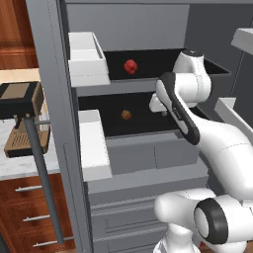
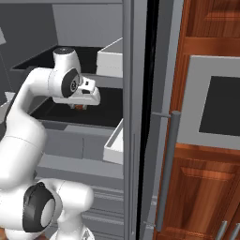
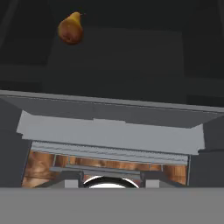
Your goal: Place the cold items (bell pepper and pear) from the fridge in one tupperware on the dining counter. Place the warm items (kebab skewer and hot dog) in the stove area in another tupperware.
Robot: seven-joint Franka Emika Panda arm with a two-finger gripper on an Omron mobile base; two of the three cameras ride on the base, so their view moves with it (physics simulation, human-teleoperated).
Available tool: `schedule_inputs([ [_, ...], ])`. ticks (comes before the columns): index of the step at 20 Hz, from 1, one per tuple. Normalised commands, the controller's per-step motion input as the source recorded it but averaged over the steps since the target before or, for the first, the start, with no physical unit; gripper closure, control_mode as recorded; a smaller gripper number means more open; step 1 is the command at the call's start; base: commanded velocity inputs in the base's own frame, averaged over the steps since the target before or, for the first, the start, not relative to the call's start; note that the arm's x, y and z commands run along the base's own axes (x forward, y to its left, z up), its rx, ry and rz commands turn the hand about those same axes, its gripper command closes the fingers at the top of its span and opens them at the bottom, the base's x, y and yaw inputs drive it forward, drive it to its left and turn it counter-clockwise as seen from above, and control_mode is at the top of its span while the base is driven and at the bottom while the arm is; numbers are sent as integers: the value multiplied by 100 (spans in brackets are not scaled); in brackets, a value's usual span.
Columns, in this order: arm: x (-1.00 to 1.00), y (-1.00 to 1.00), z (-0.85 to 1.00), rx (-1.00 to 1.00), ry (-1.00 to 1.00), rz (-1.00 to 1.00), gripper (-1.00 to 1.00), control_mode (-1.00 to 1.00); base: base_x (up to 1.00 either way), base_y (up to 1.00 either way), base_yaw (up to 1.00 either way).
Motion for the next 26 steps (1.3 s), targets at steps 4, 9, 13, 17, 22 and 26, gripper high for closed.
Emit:
schedule_inputs([
  [4,1,26,17,-5,-23,0,-100,-100,0,0,0],
  [9,3,31,75,0,-49,-6,-100,-100,0,0,0],
  [13,25,10,87,17,-33,-2,-100,-100,0,0,0],
  [17,54,35,37,5,-21,0,-100,-100,0,0,0],
  [22,70,35,25,-8,-9,1,-100,-100,0,0,0],
  [26,63,29,11,0,14,6,-100,-100,0,0,0],
])
